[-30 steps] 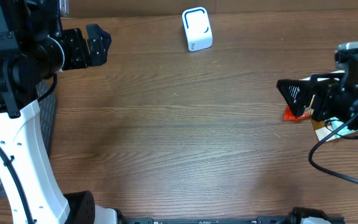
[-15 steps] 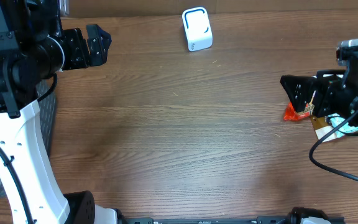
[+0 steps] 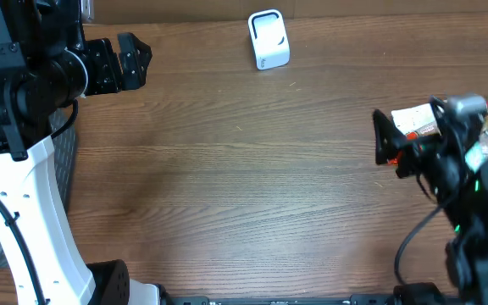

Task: Scan the item barcode

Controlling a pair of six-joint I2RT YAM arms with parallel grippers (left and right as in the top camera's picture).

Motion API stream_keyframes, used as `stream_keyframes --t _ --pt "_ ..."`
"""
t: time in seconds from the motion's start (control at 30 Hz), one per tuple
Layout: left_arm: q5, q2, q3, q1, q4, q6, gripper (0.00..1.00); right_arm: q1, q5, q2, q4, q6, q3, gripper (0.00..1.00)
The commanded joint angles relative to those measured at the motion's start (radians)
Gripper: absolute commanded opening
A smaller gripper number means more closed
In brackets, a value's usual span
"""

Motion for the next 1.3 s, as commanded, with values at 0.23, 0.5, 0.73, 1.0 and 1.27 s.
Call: stream_keyframes --t 0.23,0.5,0.73,1.0,1.27 --pt "-0.002 0.007 0.014 0.010 0.002 0.004 0.99 0.006 0.112 -0.434 0.284 0.044 -0.537 1.00" --pt "-0.002 0.007 0.014 0.010 0.002 0.004 1.00 0.006 0.119 -0.653 0.456 0.045 -0.833 1.00" --pt "-0.002 0.007 0.014 0.010 0.002 0.004 1.00 0.006 0.137 -0.685 0.248 0.042 -0.838 1.00" --pt "-0.002 0.007 0.014 0.010 0.002 0.004 1.00 0.006 0.148 -0.696 0.256 0.037 -0.838 1.00" --pt "-0.002 0.007 0.014 0.010 0.002 0.004 1.00 0.006 0.148 -0.696 0.256 0.037 -0.838 1.00"
